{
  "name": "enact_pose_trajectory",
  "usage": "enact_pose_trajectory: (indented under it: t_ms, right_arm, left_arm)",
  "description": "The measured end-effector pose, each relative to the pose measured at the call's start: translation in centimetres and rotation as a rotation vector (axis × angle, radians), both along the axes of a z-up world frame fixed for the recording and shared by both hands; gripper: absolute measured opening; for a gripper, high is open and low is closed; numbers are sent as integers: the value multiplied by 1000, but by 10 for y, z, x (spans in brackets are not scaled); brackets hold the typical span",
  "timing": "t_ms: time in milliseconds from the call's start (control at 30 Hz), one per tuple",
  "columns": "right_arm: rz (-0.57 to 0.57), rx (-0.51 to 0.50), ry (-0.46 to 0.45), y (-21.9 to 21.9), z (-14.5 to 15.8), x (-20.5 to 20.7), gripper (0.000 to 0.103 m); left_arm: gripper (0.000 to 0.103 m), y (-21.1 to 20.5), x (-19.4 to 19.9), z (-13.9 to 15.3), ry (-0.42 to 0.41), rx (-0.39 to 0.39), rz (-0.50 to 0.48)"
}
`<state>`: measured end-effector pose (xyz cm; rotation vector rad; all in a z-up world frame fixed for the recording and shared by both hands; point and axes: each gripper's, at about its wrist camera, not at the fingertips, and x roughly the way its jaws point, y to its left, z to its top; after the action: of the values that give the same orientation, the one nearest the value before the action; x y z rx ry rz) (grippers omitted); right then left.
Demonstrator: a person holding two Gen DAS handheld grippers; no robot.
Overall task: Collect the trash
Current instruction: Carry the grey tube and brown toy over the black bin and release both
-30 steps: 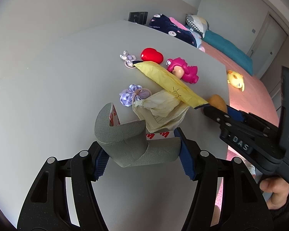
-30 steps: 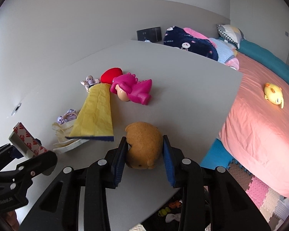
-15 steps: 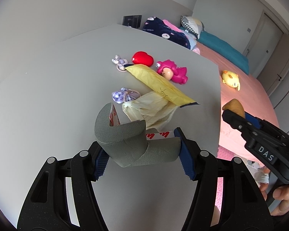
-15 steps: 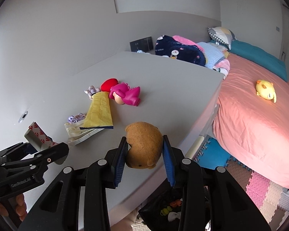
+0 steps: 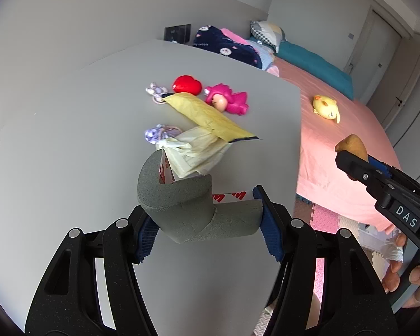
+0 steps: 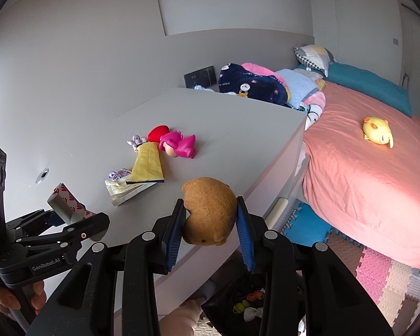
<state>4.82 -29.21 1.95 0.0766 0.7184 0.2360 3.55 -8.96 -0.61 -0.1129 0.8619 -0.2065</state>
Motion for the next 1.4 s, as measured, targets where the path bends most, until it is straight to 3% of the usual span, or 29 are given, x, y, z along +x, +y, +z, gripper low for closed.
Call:
enact_pose_trajectory:
  t_ms: [500,1400]
  right_arm:
    - [-79,17,-31,-41,8,-38,37]
    - [-278,57,-14,-131,-1,-80,37]
  left_arm:
    - [61,-47,-17,12,-25,10,-99]
    - [61,-147,-29,-3,5,43,-347]
